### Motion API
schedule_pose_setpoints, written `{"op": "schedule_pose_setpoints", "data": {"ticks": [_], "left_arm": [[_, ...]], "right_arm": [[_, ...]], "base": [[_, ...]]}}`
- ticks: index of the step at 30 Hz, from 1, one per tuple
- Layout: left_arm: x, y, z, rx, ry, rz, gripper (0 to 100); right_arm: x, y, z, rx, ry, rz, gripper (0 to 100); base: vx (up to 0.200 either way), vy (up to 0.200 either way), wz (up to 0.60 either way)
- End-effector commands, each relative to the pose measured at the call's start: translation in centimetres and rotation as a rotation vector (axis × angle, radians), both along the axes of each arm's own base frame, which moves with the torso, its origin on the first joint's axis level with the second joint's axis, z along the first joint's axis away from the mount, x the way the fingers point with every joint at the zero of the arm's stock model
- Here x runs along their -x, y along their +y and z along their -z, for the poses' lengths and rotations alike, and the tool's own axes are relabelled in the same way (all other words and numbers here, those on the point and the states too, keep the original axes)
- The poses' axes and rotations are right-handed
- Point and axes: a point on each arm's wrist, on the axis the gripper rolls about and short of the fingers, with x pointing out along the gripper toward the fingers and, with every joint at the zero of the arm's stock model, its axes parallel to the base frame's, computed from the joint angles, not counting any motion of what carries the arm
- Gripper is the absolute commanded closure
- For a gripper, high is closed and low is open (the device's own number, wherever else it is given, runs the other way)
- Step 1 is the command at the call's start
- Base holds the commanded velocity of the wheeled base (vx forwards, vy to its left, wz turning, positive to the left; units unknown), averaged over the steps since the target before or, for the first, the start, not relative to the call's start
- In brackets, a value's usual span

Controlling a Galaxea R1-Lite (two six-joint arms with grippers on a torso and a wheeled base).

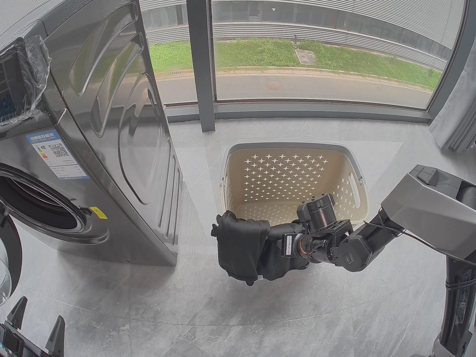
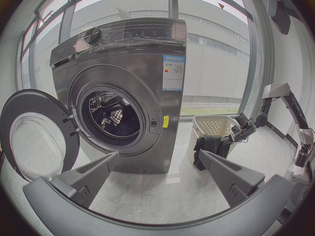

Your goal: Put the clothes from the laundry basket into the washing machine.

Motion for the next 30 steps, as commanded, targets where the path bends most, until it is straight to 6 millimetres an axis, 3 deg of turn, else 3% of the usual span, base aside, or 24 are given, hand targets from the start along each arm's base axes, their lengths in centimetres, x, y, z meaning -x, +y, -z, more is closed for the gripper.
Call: {"op": "schedule_pose_setpoints", "data": {"ticks": [1, 5, 9, 13, 14, 16, 19, 22, 30], "left_arm": [[0.0, 0.0, 0.4, 0.001, 0.0, 0.0, 0], [0.0, 0.0, 0.4, 0.001, 0.0, 0.0, 0], [0.0, 0.0, 0.4, 0.001, 0.0, 0.0, 0], [0.0, 0.0, 0.4, 0.001, 0.0, 0.0, 0], [0.0, 0.0, 0.4, 0.001, 0.0, 0.0, 0], [0.0, 0.0, 0.4, -0.001, 0.0, 0.0, 0], [0.0, 0.0, 0.4, -0.001, 0.0, 0.0, 0], [0.0, 0.0, 0.4, -0.001, 0.0, 0.0, 0], [0.0, 0.0, 0.4, -0.004, 0.0, -0.001, 0]], "right_arm": [[-0.1, 0.0, -0.2, -0.003, -0.005, 0.001, 100], [0.4, 0.0, -0.4, -0.004, 0.0, -0.002, 100], [1.2, -0.3, -2.1, -0.018, -0.024, -0.006, 100], [4.1, -1.1, -6.7, -0.056, -0.098, -0.031, 100], [4.1, -1.1, -6.7, -0.056, -0.098, -0.031, 100], [6.2, -1.8, -9.8, -0.09, -0.158, -0.042, 100], [8.8, -2.9, -12.6, -0.136, -0.22, -0.057, 100], [10.7, -4.1, -14.5, -0.18, -0.264, -0.069, 100], [14.4, -6.3, -17.5, -0.299, -0.351, -0.182, 100]], "base": [[0.0, 0.0, 0.0], [0.0, 0.0, 0.0], [0.0, 0.0, 0.0], [0.0, 0.0, 0.0], [0.0, 0.0, 0.0], [0.0, 0.0, 0.0], [0.0, 0.0, 0.0], [0.0, 0.0, 0.0], [0.0, 0.0, 0.0]]}}
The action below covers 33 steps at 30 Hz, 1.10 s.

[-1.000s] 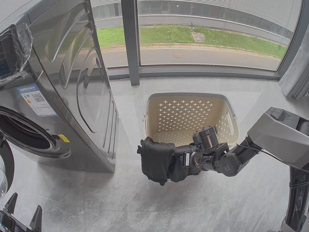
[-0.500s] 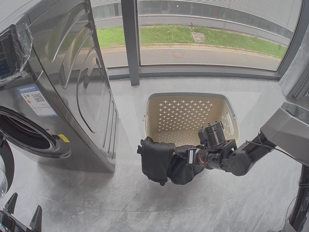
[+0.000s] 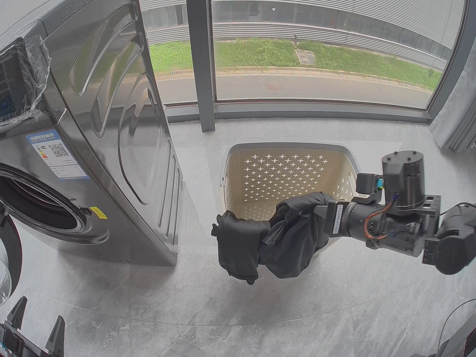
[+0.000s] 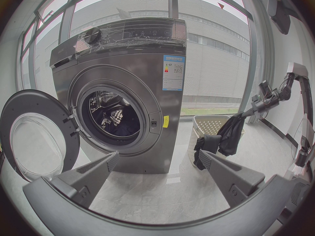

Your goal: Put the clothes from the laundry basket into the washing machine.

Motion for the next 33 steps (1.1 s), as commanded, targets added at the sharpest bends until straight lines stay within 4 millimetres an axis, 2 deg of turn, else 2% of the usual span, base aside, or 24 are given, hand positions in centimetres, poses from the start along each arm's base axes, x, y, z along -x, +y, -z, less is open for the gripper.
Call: {"op": "schedule_pose_setpoints", "data": {"ticks": [1, 7, 9, 11, 17, 19, 33], "left_arm": [[0.0, 0.0, 0.4, -0.002, 0.0, 0.001, 0], [0.0, 0.0, 0.4, 0.002, 0.0, -0.002, 0], [0.0, 0.0, 0.4, -0.005, 0.0, -0.003, 0], [0.0, 0.0, 0.4, -0.008, 0.0, 0.003, 0], [0.0, 0.0, 0.4, -0.013, 0.0, 0.009, 0], [0.0, 0.0, 0.4, -0.011, 0.0, 0.009, 0], [0.0, 0.0, 0.4, -0.004, 0.0, 0.005, 0]], "right_arm": [[3.9, -2.3, -3.6, -0.115, -0.123, -0.082, 100], [4.9, -3.2, -5.1, -0.182, -0.291, -0.089, 100], [5.7, -3.7, -5.5, -0.193, -0.348, -0.096, 100], [6.5, -4.2, -5.7, -0.184, -0.375, -0.102, 100], [6.8, -4.8, -5.7, -0.097, -0.432, -0.11, 100], [6.9, -4.8, -5.2, -0.088, -0.426, -0.113, 100], [7.6, -5.1, -5.5, -0.074, -0.452, -0.122, 100]], "base": [[0.0, 0.0, 0.0], [0.0, 0.0, 0.0], [0.0, 0.0, 0.0], [0.0, 0.0, 0.0], [0.0, 0.0, 0.0], [-0.2, 0.0, 0.0], [-0.2, 0.0, 0.0]]}}
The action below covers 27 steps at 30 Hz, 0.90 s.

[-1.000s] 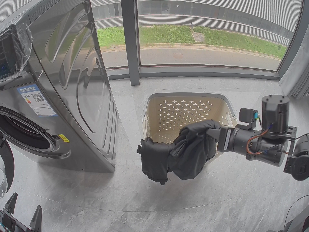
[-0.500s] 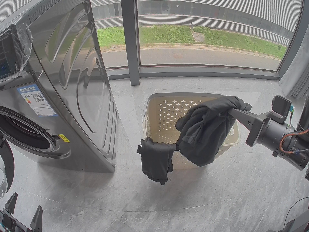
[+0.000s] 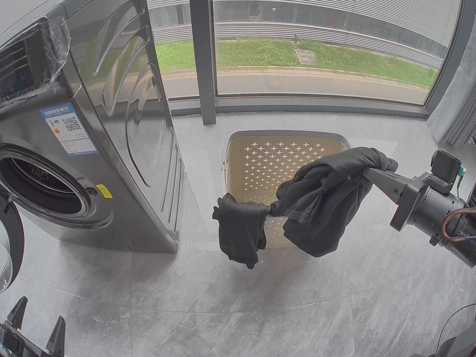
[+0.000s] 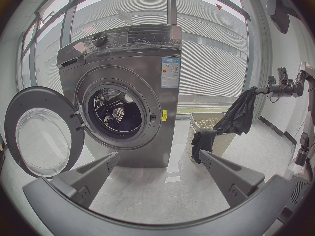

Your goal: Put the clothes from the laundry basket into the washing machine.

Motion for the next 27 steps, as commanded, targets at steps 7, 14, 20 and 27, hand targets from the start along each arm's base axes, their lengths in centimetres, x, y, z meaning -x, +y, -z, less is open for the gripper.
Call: {"op": "schedule_pose_setpoints", "data": {"ticks": [7, 14, 20, 27], "left_arm": [[0.01, 0.0, 0.44, 0.003, -0.001, -0.001, 0], [0.01, 0.0, 0.44, 0.001, -0.001, -0.003, 0], [0.01, 0.0, 0.44, 0.001, -0.001, -0.003, 0], [0.01, 0.01, 0.44, 0.005, -0.001, -0.004, 0]], "right_arm": [[0.21, -0.09, 0.73, 0.019, 0.016, -0.011, 100], [0.23, -0.11, 0.32, 0.005, 0.005, -0.011, 100], [0.04, -0.12, 0.4, 0.003, 0.012, -0.005, 100], [0.01, -0.14, 0.68, 0.008, 0.021, -0.004, 100]], "base": [[-0.057, 0.0, 0.0], [0.0, 0.171, 0.0], [0.0, 0.2, 0.0], [0.0, 0.2, 0.0]]}}
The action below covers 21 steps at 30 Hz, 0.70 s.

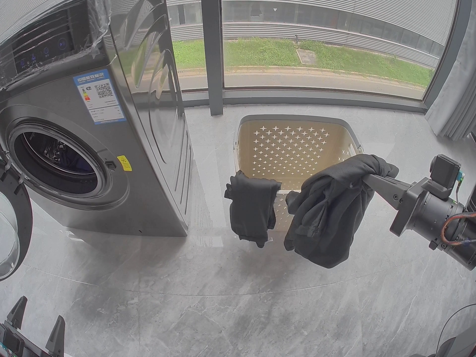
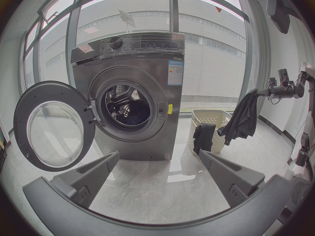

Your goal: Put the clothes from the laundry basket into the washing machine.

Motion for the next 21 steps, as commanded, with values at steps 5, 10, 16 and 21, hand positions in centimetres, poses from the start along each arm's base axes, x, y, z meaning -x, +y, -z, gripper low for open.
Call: {"op": "schedule_pose_setpoints", "data": {"ticks": [5, 10, 16, 21], "left_arm": [[0.01, 0.0, 0.44, -0.002, -0.001, 0.002, 0], [0.01, 0.0, 0.44, 0.003, -0.001, -0.001, 0], [0.01, 0.0, 0.44, -0.002, -0.001, 0.002, 0], [0.01, 0.0, 0.44, 0.003, -0.001, 0.002, 0]], "right_arm": [[0.08, 0.09, -0.16, 0.002, -0.009, -0.009, 100], [0.28, 0.6, -0.39, 0.0, -0.017, -0.051, 100], [0.24, 0.68, -0.06, 0.006, -0.005, -0.055, 100], [0.24, 0.64, 0.01, -0.001, 0.002, -0.053, 100]], "base": [[0.0, 0.2, 0.0], [0.0, 0.2, 0.0], [0.0, 0.2, 0.0], [0.0, 0.2, 0.0]]}}
